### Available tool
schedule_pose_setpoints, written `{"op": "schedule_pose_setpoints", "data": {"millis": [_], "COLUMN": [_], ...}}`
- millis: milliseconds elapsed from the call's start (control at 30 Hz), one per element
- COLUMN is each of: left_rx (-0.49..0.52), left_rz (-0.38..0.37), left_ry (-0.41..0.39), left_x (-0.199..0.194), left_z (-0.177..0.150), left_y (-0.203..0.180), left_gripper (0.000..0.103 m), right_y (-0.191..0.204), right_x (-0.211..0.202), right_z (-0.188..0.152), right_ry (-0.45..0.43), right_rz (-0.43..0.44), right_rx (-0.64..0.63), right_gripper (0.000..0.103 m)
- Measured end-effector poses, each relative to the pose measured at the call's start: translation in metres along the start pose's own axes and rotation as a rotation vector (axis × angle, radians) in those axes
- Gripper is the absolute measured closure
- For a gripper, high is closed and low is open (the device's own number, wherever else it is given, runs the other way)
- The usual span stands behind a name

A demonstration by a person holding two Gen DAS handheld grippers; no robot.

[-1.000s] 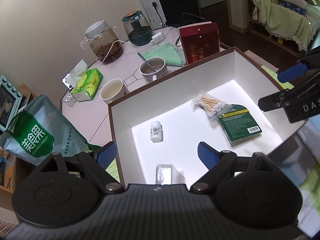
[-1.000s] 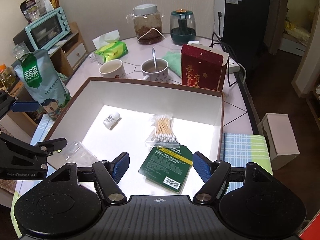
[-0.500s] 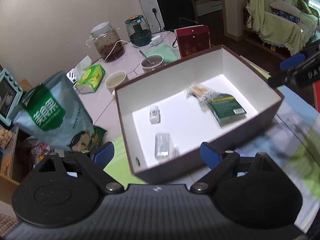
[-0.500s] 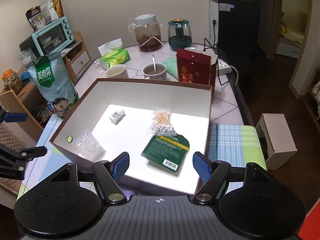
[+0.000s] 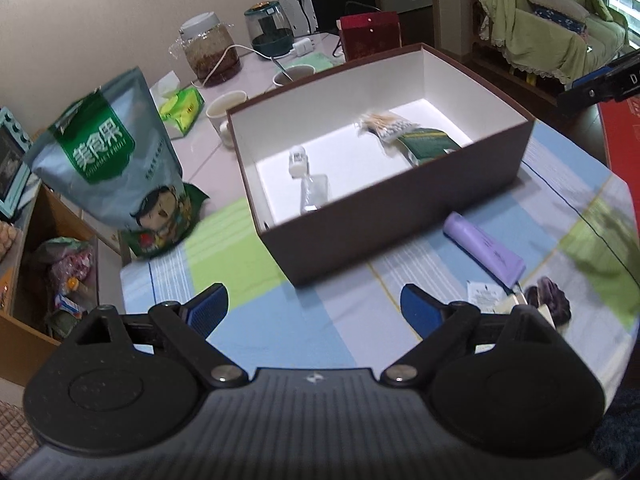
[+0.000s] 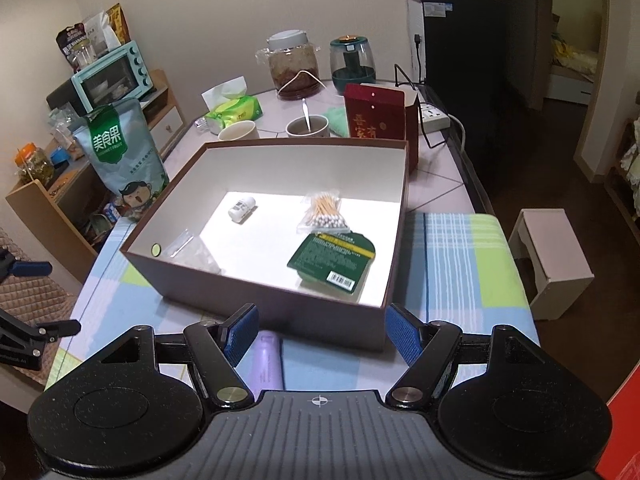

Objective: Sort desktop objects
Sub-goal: 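Move both open grippers back toward the remaining items beside the box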

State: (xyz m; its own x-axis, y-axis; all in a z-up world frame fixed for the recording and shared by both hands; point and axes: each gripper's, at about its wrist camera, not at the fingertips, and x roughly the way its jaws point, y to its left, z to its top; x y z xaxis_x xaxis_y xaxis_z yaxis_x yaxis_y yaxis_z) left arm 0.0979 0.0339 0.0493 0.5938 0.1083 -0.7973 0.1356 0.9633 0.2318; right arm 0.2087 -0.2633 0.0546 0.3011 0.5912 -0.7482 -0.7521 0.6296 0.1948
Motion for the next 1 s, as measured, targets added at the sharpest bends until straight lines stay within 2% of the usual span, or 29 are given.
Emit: {"op": "schedule_pose_setpoints", "data": {"millis": [300, 400, 633, 800, 1000], "left_rx": [0.026, 0.063, 0.327, 0.447, 0.561], "left_rz": [-0.101, -0.134, -0.120, -0.115, -0.074], "left_ry": [0.062, 0.073, 0.050, 0.027, 0.036], "left_x": [0.008, 0.011, 0.016, 0.025, 0.045], "left_z": [-0.044, -0.059, -0.091, -0.104, -0.114], "left_y": [-0.024, -0.035, -0.075, -0.092, -0.108], "left_gripper": [0.012, 0.012, 0.012, 0.013, 0.016], "right_y": [0.000, -0.003, -0.011, -0.013, -0.017], "right_x": [-0.001, 0.002, 0.005, 0.002, 0.000], "right_z": [-0.038, -0.054, -0.086, -0.101, -0.114], "right_ry": [0.052, 0.076, 0.129, 0.148, 0.163], "right_rz": [-0.009, -0.014, -0.001, -0.002, -0.016], "right_rx": [0.033, 0.052, 0.118, 0.148, 0.189], "right_gripper": [0.030, 0.030, 0.030, 0.030, 0.030]}}
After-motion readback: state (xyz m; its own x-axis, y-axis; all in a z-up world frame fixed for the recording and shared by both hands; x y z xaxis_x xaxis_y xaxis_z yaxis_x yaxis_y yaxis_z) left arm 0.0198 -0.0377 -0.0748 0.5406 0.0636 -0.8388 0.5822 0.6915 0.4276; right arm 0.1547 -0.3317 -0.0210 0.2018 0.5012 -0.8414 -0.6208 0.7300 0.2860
